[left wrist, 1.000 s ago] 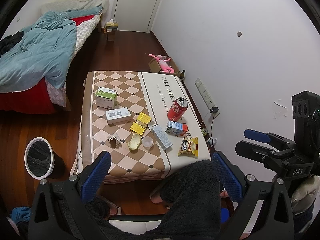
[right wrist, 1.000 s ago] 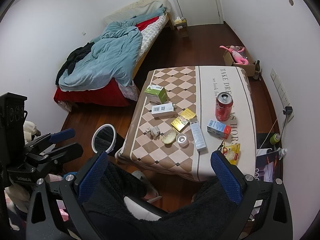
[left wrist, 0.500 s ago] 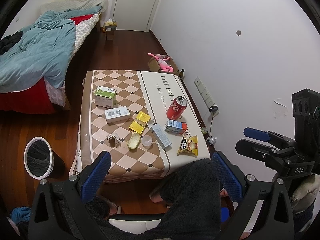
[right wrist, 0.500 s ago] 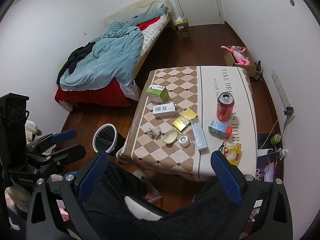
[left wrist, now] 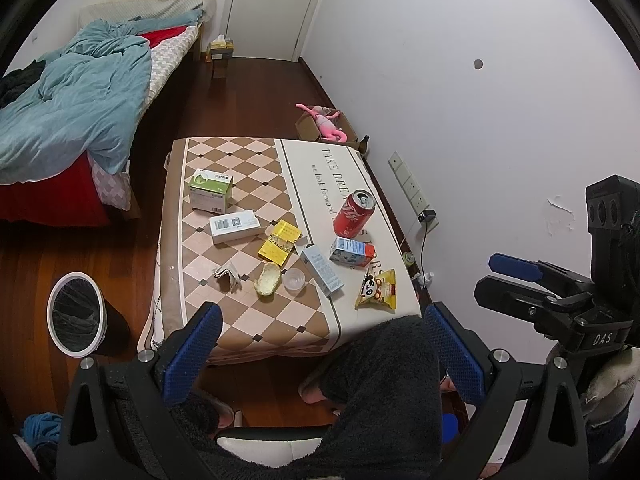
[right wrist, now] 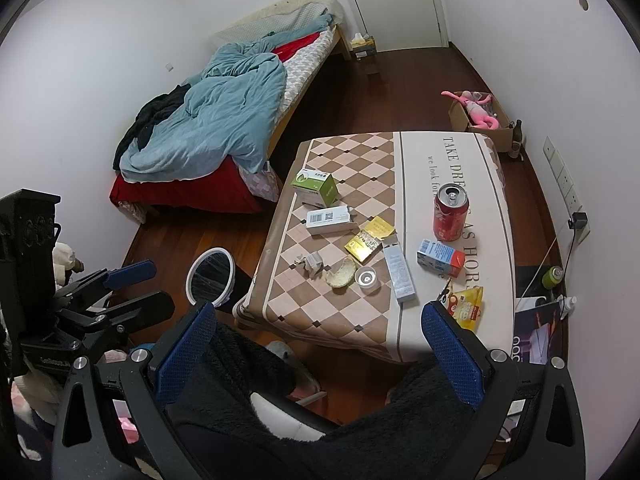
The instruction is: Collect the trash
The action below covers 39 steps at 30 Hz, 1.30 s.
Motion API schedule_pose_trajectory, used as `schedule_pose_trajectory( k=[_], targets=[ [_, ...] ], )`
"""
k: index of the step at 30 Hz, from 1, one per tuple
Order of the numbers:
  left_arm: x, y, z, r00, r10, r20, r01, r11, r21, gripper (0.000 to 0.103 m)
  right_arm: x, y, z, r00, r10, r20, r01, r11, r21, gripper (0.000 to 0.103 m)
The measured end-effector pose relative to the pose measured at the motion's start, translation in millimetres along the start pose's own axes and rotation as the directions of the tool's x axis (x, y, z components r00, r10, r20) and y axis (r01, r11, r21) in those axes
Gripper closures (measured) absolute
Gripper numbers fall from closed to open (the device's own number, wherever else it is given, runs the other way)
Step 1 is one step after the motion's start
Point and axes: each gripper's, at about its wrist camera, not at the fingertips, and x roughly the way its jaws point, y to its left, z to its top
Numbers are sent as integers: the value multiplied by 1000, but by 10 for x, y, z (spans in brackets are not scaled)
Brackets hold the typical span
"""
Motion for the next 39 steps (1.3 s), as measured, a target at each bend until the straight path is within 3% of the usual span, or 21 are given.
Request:
schedule_pose_trajectory(
  k=[35, 37, 39],
  targets=[
    [-22, 29, 48, 1000, 4, 3, -4, 1000, 4, 0, 22, 3, -17, 1000, 2, -2, -2, 1000, -1, 0],
    [-10, 36, 51, 1000, 23, 7, -23, 1000, 5, 0, 29, 39, -28, 1000, 4, -3, -4, 1000, -1, 0],
    [66, 46, 78, 996, 90, 22, -90, 996, 18, 0, 31, 34, -29, 1000, 4, -1, -4, 1000, 6, 0]
  ],
)
